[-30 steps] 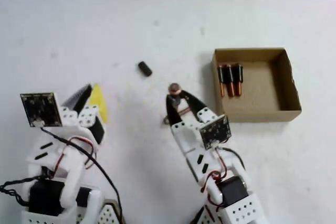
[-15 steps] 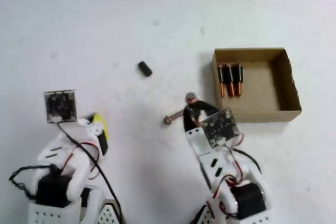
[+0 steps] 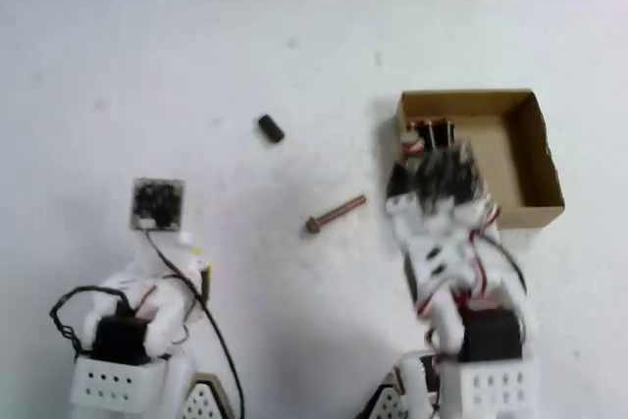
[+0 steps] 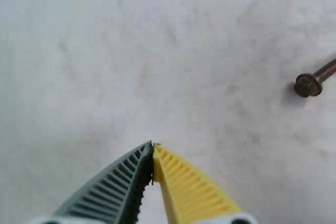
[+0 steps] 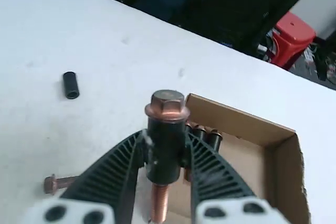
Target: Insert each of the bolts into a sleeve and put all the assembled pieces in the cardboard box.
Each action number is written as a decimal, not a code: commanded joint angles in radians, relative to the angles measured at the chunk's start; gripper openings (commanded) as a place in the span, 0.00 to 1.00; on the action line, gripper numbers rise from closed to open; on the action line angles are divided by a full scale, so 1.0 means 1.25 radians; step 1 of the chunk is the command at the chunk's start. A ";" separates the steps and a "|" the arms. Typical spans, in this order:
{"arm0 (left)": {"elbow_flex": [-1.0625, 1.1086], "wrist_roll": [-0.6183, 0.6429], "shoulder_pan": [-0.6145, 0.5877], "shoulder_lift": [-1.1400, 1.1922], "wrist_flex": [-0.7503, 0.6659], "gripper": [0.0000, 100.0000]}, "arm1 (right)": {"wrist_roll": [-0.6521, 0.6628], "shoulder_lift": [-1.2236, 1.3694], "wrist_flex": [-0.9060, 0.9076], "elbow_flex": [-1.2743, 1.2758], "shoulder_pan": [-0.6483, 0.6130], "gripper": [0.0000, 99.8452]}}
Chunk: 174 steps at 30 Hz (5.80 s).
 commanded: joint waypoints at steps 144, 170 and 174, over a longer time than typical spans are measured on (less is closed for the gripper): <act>0.174 -0.064 -0.127 -0.003 -0.271 0.02 | 0.203 1.997 0.365 -1.841 -0.310 0.22; 0.176 -0.065 -0.126 -0.003 -0.271 0.02 | 0.236 1.946 0.526 -1.963 -0.273 0.02; 0.176 -0.065 -0.126 -0.003 -0.271 0.02 | 0.236 1.931 0.647 -2.085 -0.279 0.02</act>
